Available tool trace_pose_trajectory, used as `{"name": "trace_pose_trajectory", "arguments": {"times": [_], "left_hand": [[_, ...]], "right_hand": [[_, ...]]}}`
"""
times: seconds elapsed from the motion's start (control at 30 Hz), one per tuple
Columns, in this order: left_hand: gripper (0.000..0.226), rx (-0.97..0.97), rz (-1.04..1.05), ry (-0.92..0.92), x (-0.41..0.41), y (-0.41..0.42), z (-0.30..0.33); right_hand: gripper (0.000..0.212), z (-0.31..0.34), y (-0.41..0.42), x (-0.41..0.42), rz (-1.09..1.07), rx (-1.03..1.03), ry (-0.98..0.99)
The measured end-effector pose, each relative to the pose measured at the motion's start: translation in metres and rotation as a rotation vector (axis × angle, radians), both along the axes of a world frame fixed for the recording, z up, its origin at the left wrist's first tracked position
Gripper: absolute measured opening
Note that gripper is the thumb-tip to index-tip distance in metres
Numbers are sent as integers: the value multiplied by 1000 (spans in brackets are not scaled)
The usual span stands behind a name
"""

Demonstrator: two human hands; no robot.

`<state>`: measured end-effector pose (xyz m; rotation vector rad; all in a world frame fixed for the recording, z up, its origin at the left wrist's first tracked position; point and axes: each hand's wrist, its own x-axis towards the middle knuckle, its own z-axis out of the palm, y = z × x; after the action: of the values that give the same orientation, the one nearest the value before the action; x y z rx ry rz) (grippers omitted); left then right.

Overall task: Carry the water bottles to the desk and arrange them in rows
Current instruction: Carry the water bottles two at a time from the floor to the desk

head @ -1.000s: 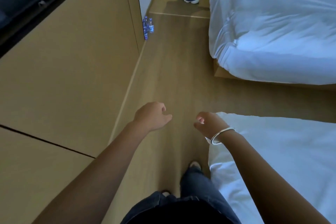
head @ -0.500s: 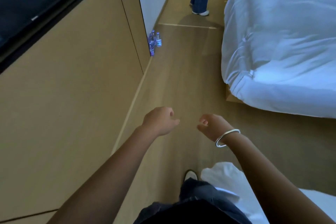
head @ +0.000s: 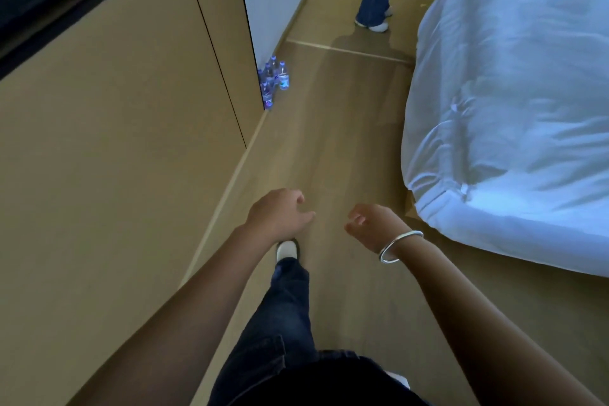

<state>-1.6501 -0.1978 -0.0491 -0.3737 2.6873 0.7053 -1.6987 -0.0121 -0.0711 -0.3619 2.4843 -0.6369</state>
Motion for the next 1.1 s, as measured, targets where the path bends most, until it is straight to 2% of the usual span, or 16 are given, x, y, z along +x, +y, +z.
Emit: {"name": "trace_pose_trajectory", "arguments": {"times": [0.47, 0.6, 0.9, 1.0, 1.1], "left_hand": [[44, 41, 87, 7, -281, -124, 9], [42, 56, 91, -8, -340, -141, 6], [56, 35, 143, -40, -490, -146, -6], [50, 33, 196, -43, -552, -137, -7], [31, 28, 236, -75, -610, -123, -3]], "right_hand": [[27, 9, -121, -272, -43, -7, 0], [28, 6, -138, -330, -29, -2, -29], [32, -6, -141, -492, 38, -2, -54], [35, -5, -138, -559, 91, 1, -44], [36, 1, -131, -625, 142, 15, -62]]}}
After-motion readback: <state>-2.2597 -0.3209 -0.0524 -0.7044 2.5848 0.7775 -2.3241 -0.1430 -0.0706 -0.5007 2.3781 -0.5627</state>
